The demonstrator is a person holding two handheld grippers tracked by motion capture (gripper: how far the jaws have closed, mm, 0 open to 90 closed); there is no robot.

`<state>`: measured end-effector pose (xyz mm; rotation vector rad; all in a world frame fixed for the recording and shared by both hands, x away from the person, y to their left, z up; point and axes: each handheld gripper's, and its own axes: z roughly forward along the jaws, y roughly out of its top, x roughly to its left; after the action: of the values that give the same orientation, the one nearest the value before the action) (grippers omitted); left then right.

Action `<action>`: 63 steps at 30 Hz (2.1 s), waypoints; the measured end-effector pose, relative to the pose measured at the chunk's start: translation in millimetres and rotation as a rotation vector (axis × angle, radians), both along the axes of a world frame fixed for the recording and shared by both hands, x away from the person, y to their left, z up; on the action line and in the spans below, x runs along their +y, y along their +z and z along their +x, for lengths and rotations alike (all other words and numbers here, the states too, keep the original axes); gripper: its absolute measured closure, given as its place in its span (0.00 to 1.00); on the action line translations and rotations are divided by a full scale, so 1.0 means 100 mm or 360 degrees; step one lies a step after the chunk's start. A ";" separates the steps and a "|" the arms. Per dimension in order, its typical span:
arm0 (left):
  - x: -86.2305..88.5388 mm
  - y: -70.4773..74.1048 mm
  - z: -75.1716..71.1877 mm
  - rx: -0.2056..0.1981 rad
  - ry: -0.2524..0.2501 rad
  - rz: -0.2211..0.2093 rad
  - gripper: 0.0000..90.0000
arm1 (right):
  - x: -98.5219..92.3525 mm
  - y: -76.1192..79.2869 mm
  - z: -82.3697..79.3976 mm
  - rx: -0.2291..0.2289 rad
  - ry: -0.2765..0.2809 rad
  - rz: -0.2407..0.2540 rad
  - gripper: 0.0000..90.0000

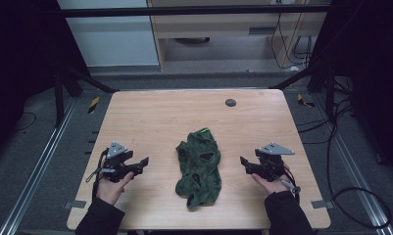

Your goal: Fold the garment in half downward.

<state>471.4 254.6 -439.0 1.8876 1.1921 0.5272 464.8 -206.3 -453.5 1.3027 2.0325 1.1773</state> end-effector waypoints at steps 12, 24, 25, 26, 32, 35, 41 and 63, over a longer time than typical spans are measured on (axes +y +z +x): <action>-0.12 0.11 0.24 -0.0055 -0.0021 -0.0001 0.33 | 0.12 0.14 0.14 -0.0013 0.0034 0.0058 0.37; -0.36 0.17 0.40 -0.0053 -0.0127 -0.0006 0.34 | 0.26 0.20 0.27 -0.0013 0.0075 0.0067 0.38; -0.37 0.17 0.42 -0.0050 -0.0131 -0.0005 0.34 | 0.27 0.21 0.29 -0.0014 0.0075 0.0071 0.39; -0.39 0.17 0.43 -0.0048 -0.0133 -0.0006 0.34 | 0.28 0.21 0.29 -0.0013 0.0074 0.0076 0.39; -0.54 0.16 0.52 -0.0043 -0.0156 -0.0019 0.35 | 0.35 0.24 0.38 -0.0015 0.0079 0.0069 0.43; -0.61 0.18 0.57 -0.0049 -0.0169 -0.0017 0.36 | 0.39 0.25 0.44 -0.0011 0.0084 0.0081 0.44; -0.76 0.23 0.64 -0.0060 -0.0212 -0.0003 0.37 | 0.49 0.26 0.54 0.0010 0.0098 0.0080 0.46; -1.02 0.00 0.94 0.0051 -0.0264 0.0040 0.44 | 0.73 0.07 0.86 0.0116 0.0114 0.0032 0.52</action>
<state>565.3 152.2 -439.0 2.0017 1.0419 0.4246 550.5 -133.2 -446.1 1.3096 2.1407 1.2014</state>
